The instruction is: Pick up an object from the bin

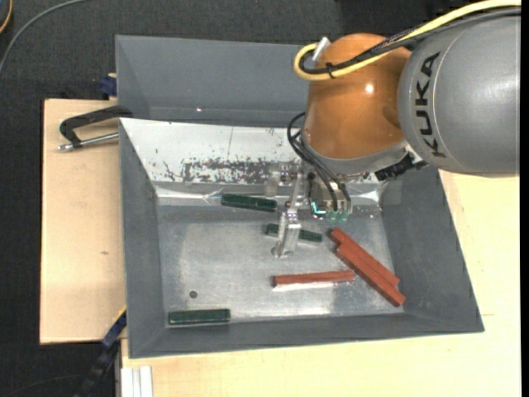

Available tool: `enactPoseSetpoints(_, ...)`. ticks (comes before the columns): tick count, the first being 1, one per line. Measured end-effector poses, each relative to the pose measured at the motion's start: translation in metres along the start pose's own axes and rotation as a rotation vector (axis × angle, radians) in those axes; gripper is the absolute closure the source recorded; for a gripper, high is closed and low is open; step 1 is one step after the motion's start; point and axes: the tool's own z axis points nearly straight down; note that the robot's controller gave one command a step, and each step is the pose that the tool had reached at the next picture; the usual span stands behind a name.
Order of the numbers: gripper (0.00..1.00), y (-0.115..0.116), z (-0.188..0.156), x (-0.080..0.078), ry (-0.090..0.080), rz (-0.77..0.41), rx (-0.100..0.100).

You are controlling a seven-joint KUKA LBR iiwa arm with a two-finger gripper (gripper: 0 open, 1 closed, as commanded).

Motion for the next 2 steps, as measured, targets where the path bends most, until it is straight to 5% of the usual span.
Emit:
enactPoseSetpoints(1, 0.0, -0.036, 0.147, 0.031, 0.002, -0.071, 0.002)
enactPoseSetpoints(2, 0.0, -0.092, 0.146, 0.02, -0.011, -0.167, 0.003)
